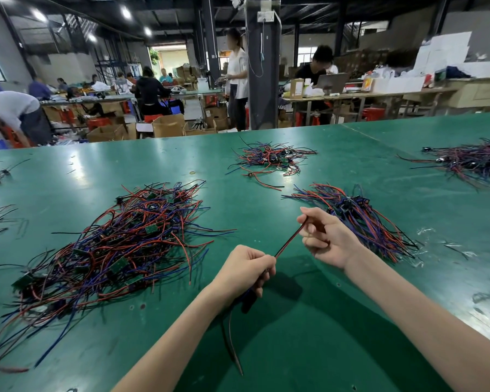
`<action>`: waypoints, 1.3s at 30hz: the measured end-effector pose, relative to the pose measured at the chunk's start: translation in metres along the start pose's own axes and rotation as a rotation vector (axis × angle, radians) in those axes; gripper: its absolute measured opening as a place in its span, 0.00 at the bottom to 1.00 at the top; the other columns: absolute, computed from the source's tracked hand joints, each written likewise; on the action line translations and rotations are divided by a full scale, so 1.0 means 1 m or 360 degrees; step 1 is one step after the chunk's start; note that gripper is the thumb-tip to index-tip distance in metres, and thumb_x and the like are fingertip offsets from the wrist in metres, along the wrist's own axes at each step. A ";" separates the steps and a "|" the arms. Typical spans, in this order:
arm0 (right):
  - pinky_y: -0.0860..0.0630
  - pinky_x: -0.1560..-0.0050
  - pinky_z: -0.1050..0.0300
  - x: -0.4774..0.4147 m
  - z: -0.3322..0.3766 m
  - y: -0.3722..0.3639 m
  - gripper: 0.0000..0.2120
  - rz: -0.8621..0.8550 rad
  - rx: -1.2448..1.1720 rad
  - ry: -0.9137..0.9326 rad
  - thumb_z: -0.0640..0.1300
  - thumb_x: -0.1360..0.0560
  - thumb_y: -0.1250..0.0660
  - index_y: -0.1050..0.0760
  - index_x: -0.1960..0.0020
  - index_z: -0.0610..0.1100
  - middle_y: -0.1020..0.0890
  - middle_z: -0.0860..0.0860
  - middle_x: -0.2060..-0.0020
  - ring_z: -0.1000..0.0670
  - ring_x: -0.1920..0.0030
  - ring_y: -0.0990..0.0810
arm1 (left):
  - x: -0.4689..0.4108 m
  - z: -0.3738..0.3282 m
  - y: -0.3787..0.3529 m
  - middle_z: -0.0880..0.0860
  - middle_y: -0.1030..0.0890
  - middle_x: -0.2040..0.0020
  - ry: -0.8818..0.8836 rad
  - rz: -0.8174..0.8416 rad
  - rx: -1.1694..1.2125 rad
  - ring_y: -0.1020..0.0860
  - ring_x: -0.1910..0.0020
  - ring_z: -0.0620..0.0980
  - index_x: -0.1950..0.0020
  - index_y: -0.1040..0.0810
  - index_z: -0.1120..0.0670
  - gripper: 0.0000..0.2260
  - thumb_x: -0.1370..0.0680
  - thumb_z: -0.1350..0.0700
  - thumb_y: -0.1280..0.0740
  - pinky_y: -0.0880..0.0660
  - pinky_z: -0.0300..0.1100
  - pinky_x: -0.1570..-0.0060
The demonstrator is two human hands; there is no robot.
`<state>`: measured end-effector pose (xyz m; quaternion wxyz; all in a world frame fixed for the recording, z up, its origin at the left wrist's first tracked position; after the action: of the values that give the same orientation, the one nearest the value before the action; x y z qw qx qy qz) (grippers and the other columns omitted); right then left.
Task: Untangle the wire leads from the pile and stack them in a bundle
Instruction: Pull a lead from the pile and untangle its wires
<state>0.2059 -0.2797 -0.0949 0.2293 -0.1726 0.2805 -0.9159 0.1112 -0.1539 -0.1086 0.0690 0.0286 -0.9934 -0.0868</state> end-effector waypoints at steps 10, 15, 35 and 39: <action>0.42 0.84 0.67 -0.006 0.006 0.020 0.13 -0.0288 0.0313 0.0196 0.41 0.22 0.36 0.22 0.62 0.34 0.28 0.50 0.77 0.58 0.82 0.39 | 0.002 -0.001 0.000 0.51 0.30 0.78 -0.0059 -0.0020 -0.0061 0.35 0.83 0.47 0.76 0.25 0.55 0.18 0.26 0.63 0.38 0.36 0.34 0.81; 0.36 0.77 0.65 0.002 0.025 0.017 0.14 -0.0447 0.1383 0.0884 0.44 0.23 0.34 0.19 0.64 0.38 0.25 0.52 0.76 0.57 0.81 0.34 | 0.006 -0.006 -0.003 0.50 0.29 0.78 -0.0141 0.0002 -0.0099 0.34 0.82 0.46 0.75 0.24 0.54 0.18 0.25 0.63 0.38 0.36 0.33 0.81; 0.34 0.73 0.61 0.022 0.039 0.003 0.19 -0.0634 0.1644 0.1459 0.46 0.26 0.30 0.24 0.72 0.39 0.28 0.46 0.82 0.55 0.81 0.34 | 0.004 -0.008 0.005 0.51 0.29 0.79 -0.0229 -0.0117 -0.0101 0.35 0.83 0.46 0.76 0.25 0.53 0.17 0.27 0.64 0.36 0.37 0.32 0.80; 0.39 0.82 0.67 0.010 0.025 0.017 0.11 -0.0565 0.0767 0.0831 0.42 0.26 0.29 0.18 0.67 0.42 0.19 0.46 0.74 0.56 0.84 0.35 | 0.002 -0.010 0.013 0.51 0.29 0.80 -0.0241 -0.0246 -0.0144 0.36 0.84 0.45 0.78 0.25 0.53 0.18 0.29 0.64 0.36 0.40 0.31 0.80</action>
<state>0.2139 -0.3082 -0.0831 0.0224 0.0790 0.0723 -0.9940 0.1098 -0.1433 -0.0962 -0.0118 0.0954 -0.9857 -0.1384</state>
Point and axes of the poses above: each hand's wrist, its own x-axis away from the middle knuckle, its own y-axis out of the back of the hand, z = x × y, the point moved 7 cm from there along -x, towards the middle knuckle
